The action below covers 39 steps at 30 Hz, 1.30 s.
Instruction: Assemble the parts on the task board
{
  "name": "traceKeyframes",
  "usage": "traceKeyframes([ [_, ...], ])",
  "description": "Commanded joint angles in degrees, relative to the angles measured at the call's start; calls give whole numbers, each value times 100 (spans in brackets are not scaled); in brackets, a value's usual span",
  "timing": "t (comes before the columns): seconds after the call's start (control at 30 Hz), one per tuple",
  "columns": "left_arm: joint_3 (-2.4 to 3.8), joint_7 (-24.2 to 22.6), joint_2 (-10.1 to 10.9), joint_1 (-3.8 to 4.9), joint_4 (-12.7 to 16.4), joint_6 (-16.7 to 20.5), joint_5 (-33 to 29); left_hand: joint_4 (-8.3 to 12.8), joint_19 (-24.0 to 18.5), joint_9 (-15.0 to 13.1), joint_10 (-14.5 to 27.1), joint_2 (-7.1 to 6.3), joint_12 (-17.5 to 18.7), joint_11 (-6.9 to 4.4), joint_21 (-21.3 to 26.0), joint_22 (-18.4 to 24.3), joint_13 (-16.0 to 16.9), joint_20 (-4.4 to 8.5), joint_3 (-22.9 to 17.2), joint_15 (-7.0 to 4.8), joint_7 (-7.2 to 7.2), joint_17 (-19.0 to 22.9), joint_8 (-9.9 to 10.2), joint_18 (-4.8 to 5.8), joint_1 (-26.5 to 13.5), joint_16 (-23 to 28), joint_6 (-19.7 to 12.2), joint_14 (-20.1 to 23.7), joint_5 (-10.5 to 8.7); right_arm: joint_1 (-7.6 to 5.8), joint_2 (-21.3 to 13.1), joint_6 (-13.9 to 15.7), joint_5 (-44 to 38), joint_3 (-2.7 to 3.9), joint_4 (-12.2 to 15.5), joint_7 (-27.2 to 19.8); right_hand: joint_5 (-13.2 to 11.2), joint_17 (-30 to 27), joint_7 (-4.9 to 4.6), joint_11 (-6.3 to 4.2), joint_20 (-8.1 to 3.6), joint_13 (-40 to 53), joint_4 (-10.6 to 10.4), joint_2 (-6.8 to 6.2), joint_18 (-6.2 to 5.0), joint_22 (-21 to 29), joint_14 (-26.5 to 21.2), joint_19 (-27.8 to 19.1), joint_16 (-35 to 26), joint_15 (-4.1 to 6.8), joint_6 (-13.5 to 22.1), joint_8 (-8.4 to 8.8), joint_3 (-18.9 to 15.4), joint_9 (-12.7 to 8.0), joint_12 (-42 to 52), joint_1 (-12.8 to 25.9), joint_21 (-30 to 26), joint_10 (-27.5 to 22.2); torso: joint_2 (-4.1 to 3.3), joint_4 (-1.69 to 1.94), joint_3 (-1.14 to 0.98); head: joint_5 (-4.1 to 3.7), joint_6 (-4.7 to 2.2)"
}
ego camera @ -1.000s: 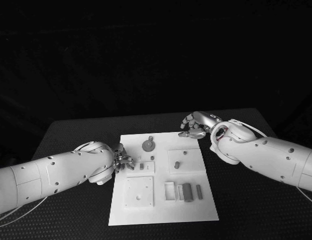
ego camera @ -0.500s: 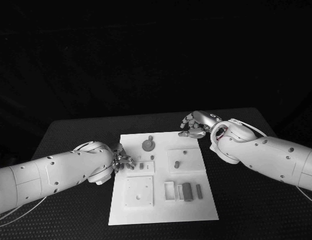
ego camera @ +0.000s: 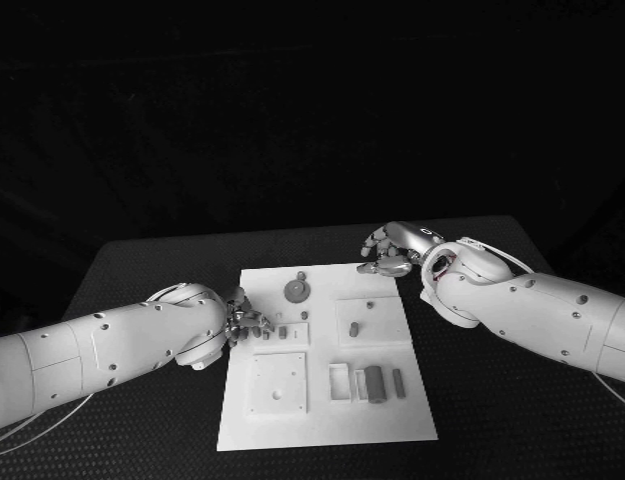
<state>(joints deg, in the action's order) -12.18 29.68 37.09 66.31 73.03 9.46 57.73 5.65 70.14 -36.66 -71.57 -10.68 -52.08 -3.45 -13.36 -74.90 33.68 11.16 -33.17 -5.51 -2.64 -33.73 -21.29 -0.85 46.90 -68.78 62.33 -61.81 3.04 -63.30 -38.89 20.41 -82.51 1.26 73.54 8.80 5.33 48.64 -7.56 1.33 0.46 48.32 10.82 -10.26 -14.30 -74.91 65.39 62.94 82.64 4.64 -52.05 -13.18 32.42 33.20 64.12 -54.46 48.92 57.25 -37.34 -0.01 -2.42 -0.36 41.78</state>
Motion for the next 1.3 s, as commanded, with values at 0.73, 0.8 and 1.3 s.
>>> traceKeyframes([
  [0.73, 395, -607, 122, 16, 61, 674, -632, 343, -533, -38, 645, 157, 264, 223, 361, -37, -155, -136, 797, 132, -237, 166, 222, 85, -218, 227, -511, 593, -5, 0, -4, -25, -13, 3, -46, -30, -20, -11, -42, 21, -19, -9, -39, -51, -70, -84, -42, -41, -16, 0, -3, 24, 10, 7, 23, 11, -39, -34, 0, -2, -5, -48, -60],
  [0.8, 445, -938, 114, 49, 64, 835, -740, 499, -1035, -35, 1166, 177, 634, 441, 668, 76, -373, -406, 794, 417, -443, 347, 324, 85, -140, 563, -891, 1112, -6, 0, -1, -22, -10, 3, -53, -35, -20, -11, -42, 21, -19, -10, -39, -52, -70, -84, -42, -41, -16, -1, -2, 25, 10, 7, 23, 10, -39, -34, 0, -2, -3, -49, -60],
  [1.3, 439, -2792, -370, 98, -277, 990, 1276, 1082, -1149, 311, 1441, 260, 3106, 1075, 863, 441, -1918, -766, -79, 740, -650, 785, 531, -62, 1766, 944, -1195, 1148, 181, -1, 20, 0, 6, 3, -89, -53, -19, -11, -45, 23, -20, -12, -40, -52, -70, -84, -41, -40, -16, -2, 13, 34, 11, 4, 24, 6, -39, -34, -9, 1, 3, -92, -83],
])
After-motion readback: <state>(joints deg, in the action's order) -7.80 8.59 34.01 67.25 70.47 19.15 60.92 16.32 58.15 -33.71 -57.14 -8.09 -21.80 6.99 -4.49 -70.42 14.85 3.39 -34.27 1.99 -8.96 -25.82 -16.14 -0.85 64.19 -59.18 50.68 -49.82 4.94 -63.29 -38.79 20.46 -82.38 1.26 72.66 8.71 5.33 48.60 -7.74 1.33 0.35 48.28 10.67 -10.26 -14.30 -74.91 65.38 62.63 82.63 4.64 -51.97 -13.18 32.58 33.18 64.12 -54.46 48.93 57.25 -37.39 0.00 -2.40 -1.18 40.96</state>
